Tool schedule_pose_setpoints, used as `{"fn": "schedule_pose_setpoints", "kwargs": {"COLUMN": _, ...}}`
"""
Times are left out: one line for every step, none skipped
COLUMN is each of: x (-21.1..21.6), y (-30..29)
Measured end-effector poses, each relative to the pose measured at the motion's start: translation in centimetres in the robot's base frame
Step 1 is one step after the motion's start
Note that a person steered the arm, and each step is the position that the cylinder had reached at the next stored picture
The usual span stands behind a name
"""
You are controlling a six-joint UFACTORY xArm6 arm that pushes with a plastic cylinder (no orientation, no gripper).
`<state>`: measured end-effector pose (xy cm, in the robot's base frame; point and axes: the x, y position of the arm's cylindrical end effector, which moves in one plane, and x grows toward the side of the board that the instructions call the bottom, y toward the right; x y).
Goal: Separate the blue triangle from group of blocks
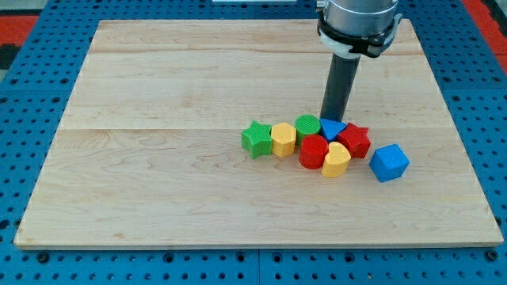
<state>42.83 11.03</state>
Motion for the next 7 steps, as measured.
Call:
{"fn": "schedule_pose_setpoints", "kwargs": {"x": 0.0, "y": 5.0}}
{"fn": "schedule_pose_setpoints", "kwargs": {"x": 0.1, "y": 11.2}}
{"fn": "schedule_pose_setpoints", "kwargs": {"x": 1.2, "y": 13.7}}
{"fn": "schedule_pose_setpoints", "kwargs": {"x": 1.7, "y": 13.7}}
{"fn": "schedule_pose_setpoints", "kwargs": {"x": 1.7, "y": 13.7}}
{"fn": "schedule_pose_setpoints", "kwargs": {"x": 1.3, "y": 12.9}}
{"fn": "schedule_pose_setpoints", "kwargs": {"x": 1.1, "y": 10.4}}
